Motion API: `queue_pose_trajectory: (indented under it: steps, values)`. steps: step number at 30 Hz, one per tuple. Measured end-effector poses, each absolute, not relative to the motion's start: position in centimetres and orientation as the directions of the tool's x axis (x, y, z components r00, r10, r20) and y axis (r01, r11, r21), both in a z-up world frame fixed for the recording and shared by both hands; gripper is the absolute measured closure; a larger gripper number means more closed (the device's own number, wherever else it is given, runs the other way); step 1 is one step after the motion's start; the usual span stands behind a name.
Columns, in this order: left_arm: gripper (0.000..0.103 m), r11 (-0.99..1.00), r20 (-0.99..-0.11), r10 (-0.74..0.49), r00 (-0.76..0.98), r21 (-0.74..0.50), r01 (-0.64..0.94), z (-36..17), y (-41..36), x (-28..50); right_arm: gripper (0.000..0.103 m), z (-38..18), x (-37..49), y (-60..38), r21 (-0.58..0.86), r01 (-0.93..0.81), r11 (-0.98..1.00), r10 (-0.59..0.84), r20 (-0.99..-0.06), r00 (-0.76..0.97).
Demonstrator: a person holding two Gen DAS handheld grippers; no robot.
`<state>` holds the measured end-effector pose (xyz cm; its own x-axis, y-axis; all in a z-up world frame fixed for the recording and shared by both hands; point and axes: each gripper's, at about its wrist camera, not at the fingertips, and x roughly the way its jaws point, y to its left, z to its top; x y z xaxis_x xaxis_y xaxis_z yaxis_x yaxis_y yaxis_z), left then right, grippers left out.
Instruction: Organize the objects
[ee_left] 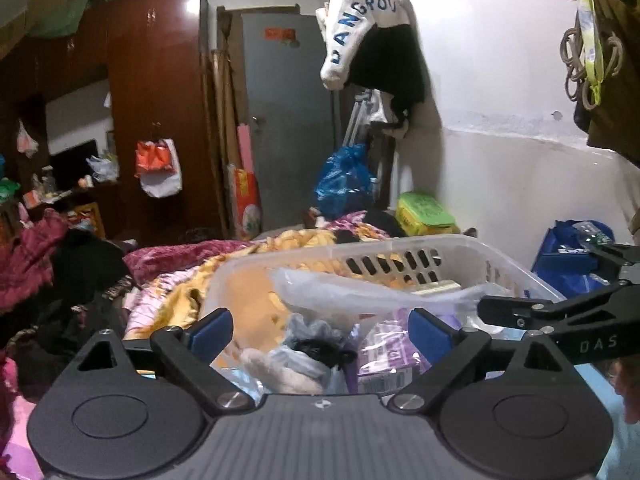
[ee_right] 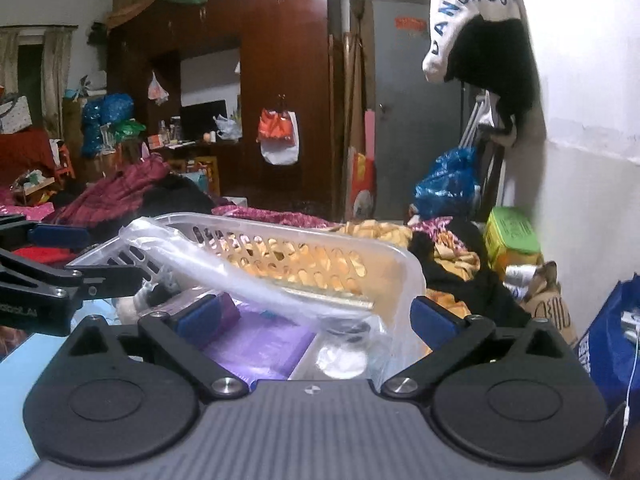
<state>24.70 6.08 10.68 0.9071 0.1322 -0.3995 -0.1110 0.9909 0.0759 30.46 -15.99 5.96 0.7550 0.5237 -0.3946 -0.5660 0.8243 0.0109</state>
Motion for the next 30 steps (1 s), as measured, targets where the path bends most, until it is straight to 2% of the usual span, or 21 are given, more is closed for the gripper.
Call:
queue_pose_trajectory:
  steps: [9, 14, 17, 21, 26, 29, 30]
  values:
    - [0.007, 0.987, -0.359, 0.152, 0.921, 0.103, -0.123, 12.2, 5.5, 22.0, 0.0, 7.4, 29.0, -17.3, 0.051, -0.576, 0.816, 0.55, -0.375, 0.746]
    - [0.007, 0.981, -0.309, 0.155, 0.939, 0.16, -0.109, 14.6, 4.1, 16.4, 0.0, 9.5, 25.7, -19.3, 0.062, -0.58, 0.813, 0.565, -0.33, 0.756]
    - [0.007, 0.971, -0.263, 0.154, 0.952, 0.22, -0.097, 15.3, 2.3, 11.6, 0.0, 10.4, 22.3, -20.1, -0.001, -0.562, 0.827, 0.532, -0.32, 0.784]
    - [0.006, 0.978, -0.2, 0.114, 0.973, 0.192, -0.075, 15.7, 1.3, 6.4, 0.0, 10.1, 16.3, -21.2, -0.103, -0.502, 0.859, 0.472, -0.222, 0.853]
    - [0.003, 0.995, -0.155, 0.067, 0.986, 0.089, -0.054, 13.3, 1.1, 2.6, 0.0, 7.2, 9.8, -23.2, -0.032, -0.566, 0.824, 0.562, -0.089, 0.823]
    - [0.003, 0.994, -0.174, 0.065, 0.983, 0.098, -0.048, 10.3, 0.2, 1.6, 0.0, 3.9, 7.5, -23.6, 0.007, -0.552, 0.834, 0.55, -0.076, 0.831]
    - [0.003, 0.997, -0.187, 0.047, 0.981, 0.064, -0.036, 9.1, 0.4, 1.1, 0.0, 3.0, 7.1, -23.7, 0.022, -0.55, 0.835, 0.55, -0.07, 0.832]
